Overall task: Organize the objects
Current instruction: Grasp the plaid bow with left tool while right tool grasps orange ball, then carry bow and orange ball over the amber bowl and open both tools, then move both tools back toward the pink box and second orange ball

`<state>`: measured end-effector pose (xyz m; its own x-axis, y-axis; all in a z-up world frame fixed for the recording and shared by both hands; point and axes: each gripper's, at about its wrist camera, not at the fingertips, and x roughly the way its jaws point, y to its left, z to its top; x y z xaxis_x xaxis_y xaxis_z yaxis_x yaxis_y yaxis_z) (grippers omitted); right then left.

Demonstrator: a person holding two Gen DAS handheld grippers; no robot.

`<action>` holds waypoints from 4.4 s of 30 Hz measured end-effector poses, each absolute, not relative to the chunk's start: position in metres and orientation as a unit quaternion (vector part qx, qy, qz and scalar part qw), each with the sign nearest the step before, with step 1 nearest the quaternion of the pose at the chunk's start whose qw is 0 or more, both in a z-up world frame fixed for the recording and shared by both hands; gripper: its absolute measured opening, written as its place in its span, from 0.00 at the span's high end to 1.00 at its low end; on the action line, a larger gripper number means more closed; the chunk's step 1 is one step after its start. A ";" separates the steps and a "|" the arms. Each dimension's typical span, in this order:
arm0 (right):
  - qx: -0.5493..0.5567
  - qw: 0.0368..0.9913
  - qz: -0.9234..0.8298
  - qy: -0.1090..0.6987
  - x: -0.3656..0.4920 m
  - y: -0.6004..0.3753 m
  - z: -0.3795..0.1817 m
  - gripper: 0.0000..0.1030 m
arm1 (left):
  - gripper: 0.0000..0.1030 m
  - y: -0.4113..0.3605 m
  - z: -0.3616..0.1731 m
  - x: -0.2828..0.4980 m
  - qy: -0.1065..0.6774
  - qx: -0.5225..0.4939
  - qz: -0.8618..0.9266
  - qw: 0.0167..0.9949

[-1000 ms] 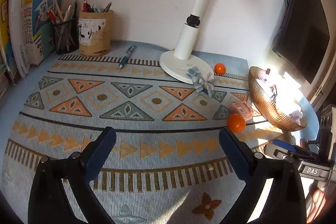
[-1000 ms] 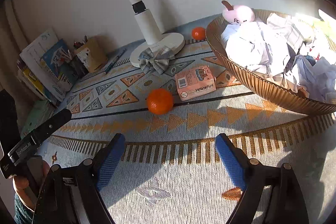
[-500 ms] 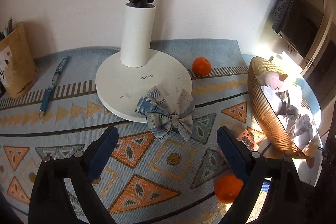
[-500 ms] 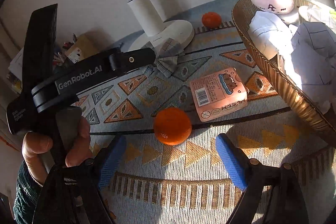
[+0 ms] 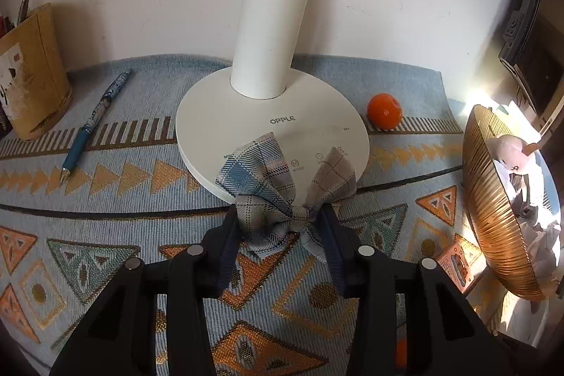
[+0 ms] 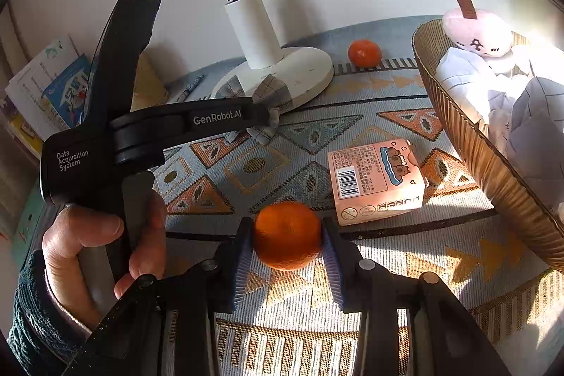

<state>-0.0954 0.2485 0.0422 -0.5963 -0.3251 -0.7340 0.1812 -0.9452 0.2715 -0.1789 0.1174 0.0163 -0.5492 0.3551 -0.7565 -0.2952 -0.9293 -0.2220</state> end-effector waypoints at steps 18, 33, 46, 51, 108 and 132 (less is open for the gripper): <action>0.368 0.215 -0.905 0.007 0.007 0.251 0.067 0.64 | 0.66 0.015 0.055 -0.020 -0.079 -0.373 0.908 0.171; 0.425 0.189 -0.885 0.015 -0.010 0.248 0.039 0.38 | 0.66 -0.005 0.043 0.010 -0.106 -0.326 0.925 0.165; 0.407 0.194 -0.892 0.035 -0.001 0.241 0.044 0.64 | 0.66 -0.001 0.043 0.011 -0.107 -0.328 0.924 0.164; 0.382 0.221 -0.897 0.005 0.015 0.259 0.070 0.64 | 0.66 0.027 0.060 0.006 -0.072 -0.346 0.914 0.198; 0.338 0.114 -0.934 -0.008 -0.017 0.249 0.062 0.12 | 0.09 0.004 0.041 -0.003 -0.056 -0.338 0.932 0.117; 0.469 0.049 -0.877 -0.091 -0.092 0.266 0.054 0.12 | 0.09 -0.003 0.038 -0.004 -0.075 -0.352 0.925 0.121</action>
